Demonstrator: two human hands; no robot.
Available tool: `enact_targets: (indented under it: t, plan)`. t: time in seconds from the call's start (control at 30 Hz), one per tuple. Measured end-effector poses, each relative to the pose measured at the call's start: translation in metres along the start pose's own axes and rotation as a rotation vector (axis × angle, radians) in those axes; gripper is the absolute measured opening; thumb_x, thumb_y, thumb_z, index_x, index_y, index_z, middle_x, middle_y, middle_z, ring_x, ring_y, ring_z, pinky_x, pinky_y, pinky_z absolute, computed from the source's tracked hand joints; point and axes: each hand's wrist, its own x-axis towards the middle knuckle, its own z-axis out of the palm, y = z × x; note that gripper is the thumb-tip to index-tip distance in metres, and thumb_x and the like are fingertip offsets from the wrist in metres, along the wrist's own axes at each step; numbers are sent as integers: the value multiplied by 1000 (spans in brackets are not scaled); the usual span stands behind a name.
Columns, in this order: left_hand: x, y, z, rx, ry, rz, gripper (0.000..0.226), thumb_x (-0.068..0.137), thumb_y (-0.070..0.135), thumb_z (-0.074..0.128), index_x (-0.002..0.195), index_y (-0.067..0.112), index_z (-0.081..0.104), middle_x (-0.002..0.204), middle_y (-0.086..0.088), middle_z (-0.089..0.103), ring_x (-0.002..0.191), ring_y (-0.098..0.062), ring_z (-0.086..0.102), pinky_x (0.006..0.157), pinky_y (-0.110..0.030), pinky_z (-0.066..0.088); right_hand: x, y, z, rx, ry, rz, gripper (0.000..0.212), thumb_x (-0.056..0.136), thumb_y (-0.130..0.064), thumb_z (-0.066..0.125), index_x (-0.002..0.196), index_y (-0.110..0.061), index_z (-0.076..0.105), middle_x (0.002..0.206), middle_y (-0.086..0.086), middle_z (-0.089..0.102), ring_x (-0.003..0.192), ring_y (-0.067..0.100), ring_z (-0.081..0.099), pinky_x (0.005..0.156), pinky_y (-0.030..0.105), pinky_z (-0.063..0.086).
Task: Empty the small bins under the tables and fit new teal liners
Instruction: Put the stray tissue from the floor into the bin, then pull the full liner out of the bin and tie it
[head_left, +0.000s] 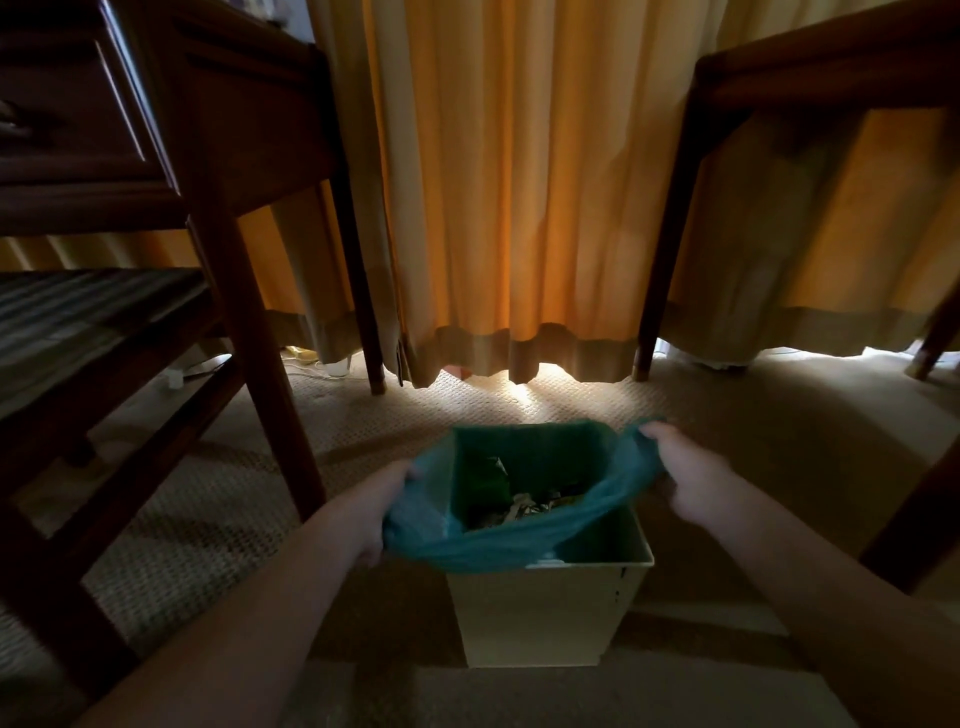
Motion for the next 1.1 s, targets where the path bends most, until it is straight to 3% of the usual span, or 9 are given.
enact_targets:
  t: [0.07,0.23,0.33,0.47,0.57,0.67,0.83,1.0,1.1]
  plan:
    - [-10,25,5,-139,-5,57,30,95,31,61,107,4,61,91,-21,68,81,-33,67,68,-42,54,3,-2,17,21,31,-40,62,80,-50,72,126,-11,56,116,17,64,104,34,65,99,48,51]
    - [-27,70,28,-142,-12,363,30,98,34,59,122,16,61,111,-16,67,94,-30,66,67,-40,54,-29,-22,48,63,-3,-272,12,95,-44,59,89,-33,58,111,5,62,102,26,63,96,45,52]
    - [-49,82,39,-55,69,724,17,102,29,55,112,21,66,97,-2,71,71,-11,69,55,-29,54,-51,-33,49,-161,-15,-633,11,102,-41,50,97,-38,59,94,-13,59,86,8,58,87,36,48]
    - [-74,104,33,-77,127,1013,12,99,29,60,94,23,70,85,1,71,80,-18,71,72,-37,59,-79,-65,40,-66,55,-967,15,99,-38,54,101,-32,68,94,-9,68,88,9,64,85,37,53]
    - [-76,109,27,69,65,879,8,95,26,66,92,25,73,88,1,76,81,-18,73,68,-31,61,-93,-75,30,-71,42,-1071,18,100,-36,55,88,-31,68,88,-7,70,84,11,68,80,40,58]
    - [-67,99,22,274,94,782,6,92,17,71,91,22,75,92,-4,76,64,-10,70,50,-20,53,-84,-67,21,-447,108,-1124,14,96,-34,60,91,-26,70,82,-2,72,76,16,70,72,48,60]
    - [-93,124,-9,328,393,936,7,86,28,78,81,28,73,89,5,69,85,-14,67,71,-31,58,-90,-85,4,-331,358,-1344,15,88,-11,61,84,-20,73,69,-5,66,59,13,58,54,30,47]
    - [-101,116,-1,513,333,874,10,84,26,80,77,20,76,84,-3,73,74,-14,68,58,-27,54,-82,-68,1,-1223,570,-1075,13,89,-15,58,82,-18,68,78,6,62,77,34,62,59,31,41]
    - [-110,112,15,586,335,975,11,85,28,77,75,23,77,76,2,71,50,-4,56,38,-16,39,-98,-60,22,-1194,422,-1398,7,85,-15,63,79,-18,64,87,1,52,79,28,58,63,33,46]
